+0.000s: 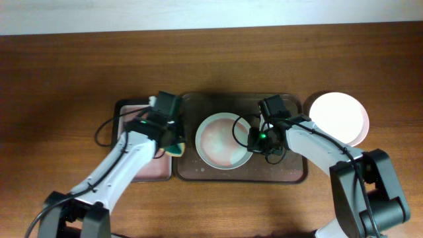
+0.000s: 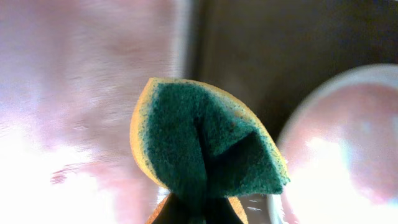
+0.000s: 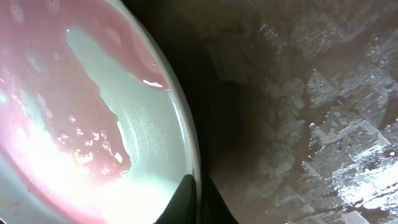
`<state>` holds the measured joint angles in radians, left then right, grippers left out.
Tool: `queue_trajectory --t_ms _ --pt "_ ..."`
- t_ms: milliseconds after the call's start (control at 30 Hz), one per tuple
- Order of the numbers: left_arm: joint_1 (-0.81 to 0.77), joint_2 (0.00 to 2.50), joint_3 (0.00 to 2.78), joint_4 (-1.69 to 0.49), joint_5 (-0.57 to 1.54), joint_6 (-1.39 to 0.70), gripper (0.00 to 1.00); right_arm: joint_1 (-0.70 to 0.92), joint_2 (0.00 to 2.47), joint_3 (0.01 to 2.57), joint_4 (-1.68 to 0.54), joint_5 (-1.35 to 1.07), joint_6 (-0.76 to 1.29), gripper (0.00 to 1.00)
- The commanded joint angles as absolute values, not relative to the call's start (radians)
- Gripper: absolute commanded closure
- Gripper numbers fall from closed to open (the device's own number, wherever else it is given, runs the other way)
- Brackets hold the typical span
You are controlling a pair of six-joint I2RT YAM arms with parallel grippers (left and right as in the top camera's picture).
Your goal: Clean dirty plates on tray and stack at the side
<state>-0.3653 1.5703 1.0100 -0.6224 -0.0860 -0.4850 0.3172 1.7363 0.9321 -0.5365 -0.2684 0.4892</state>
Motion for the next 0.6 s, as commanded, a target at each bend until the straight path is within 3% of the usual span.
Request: queue_trajectory --t_ms 0,200,500,567 --pt "-0.247 1.551 1.015 -0.637 -0.003 -0.341 1.0 0.32 1.644 0.963 -0.559 -0.248 0.434 0.96" --pt "-0.104 1.557 1.015 -0.635 0.035 -0.247 1.0 0.321 1.519 1.093 -0.762 0.179 0.396 0.96" --pt "-0.082 1.707 1.015 -0.556 -0.007 -0.211 1.0 0.446 1.51 1.237 -0.86 0.645 0.284 0.96" --pt "-0.082 1.717 1.015 -0.543 -0.007 -0.211 0.92 0.495 1.51 1.237 -0.857 0.722 0.274 0.96"
